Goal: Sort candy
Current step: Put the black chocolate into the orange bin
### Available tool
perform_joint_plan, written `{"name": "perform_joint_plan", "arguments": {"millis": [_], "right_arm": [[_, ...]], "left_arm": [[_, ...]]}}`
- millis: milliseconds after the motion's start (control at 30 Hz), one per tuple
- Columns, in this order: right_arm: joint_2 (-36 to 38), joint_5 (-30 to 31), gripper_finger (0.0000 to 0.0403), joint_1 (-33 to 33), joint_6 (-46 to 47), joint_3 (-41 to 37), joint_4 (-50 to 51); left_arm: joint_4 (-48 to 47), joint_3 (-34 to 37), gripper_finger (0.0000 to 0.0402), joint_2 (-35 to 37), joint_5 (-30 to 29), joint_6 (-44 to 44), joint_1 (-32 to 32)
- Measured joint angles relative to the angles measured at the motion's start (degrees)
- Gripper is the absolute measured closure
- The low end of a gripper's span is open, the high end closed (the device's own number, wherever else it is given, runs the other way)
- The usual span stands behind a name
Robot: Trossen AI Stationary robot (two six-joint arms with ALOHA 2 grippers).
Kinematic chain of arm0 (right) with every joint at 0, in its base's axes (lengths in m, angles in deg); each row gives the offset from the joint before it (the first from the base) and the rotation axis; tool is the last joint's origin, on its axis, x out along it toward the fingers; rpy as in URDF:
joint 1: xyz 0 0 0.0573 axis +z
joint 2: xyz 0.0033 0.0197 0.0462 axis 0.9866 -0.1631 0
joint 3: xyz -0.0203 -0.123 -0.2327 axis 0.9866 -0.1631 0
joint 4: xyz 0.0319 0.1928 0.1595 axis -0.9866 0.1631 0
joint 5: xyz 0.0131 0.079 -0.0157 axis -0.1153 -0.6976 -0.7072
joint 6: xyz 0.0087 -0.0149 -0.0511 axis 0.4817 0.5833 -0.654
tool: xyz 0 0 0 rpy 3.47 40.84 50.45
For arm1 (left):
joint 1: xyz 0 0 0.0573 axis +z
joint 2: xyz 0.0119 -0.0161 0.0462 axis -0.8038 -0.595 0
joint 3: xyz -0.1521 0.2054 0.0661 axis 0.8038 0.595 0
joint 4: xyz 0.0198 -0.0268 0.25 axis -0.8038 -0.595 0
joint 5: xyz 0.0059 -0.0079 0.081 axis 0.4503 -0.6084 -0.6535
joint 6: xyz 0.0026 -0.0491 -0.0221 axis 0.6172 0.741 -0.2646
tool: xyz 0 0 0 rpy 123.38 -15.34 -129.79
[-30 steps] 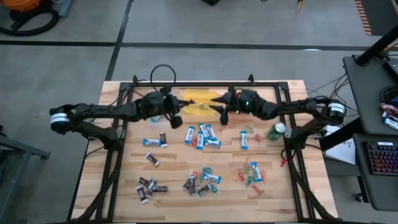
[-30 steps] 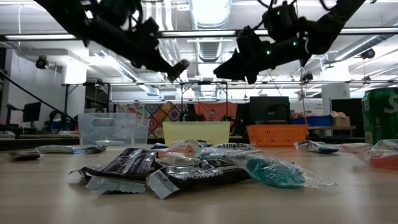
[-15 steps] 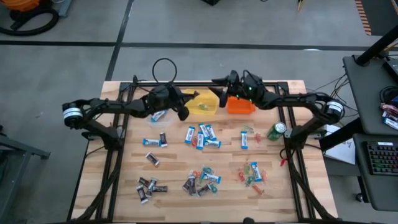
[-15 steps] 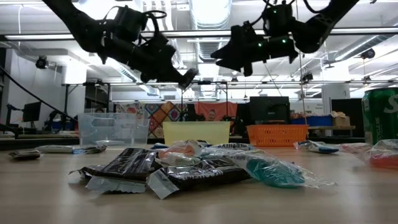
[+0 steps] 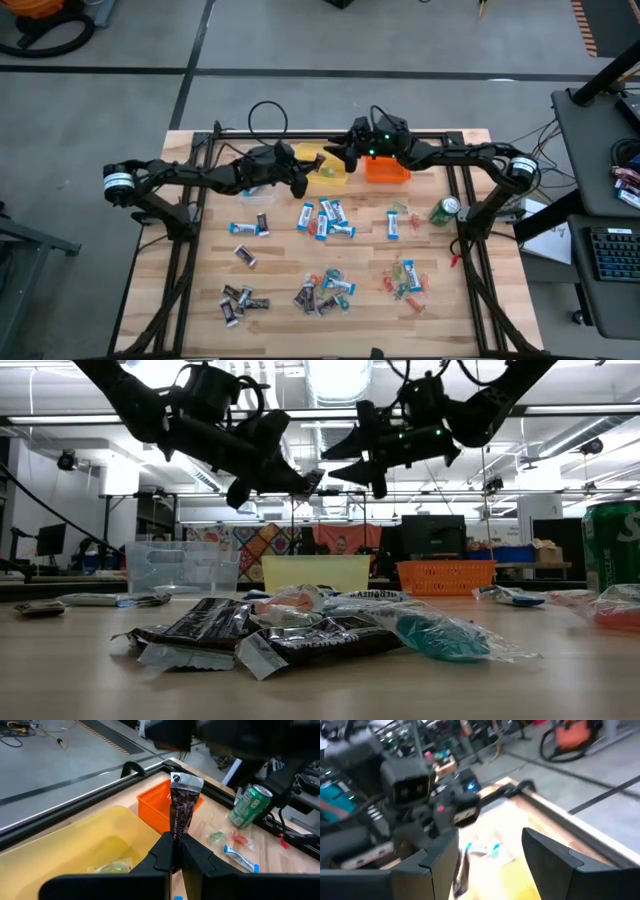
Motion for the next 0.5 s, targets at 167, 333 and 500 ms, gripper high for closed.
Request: {"name": "perform_joint_plan", "arguments": {"millis": [167, 333, 500], "right_arm": [[-1.29, -7.04, 0.0193, 0.00, 3.74, -0.04, -0.35], [-1.45, -7.31, 0.0193, 0.13, 4.67, -0.13, -0.38], [-3.17, -8.76, 0.0202, 0.22, 4.75, -0.13, -0.53]], "left_arm": [[0.20, 0.00, 0.0401, -0.02, -0.02, 2.13, -0.12], [0.19, -0.18, 0.0401, -0.20, -0.15, 2.79, -0.13], [0.31, -2.18, 0.0401, -0.67, -0.71, 3.72, -0.13]]}}
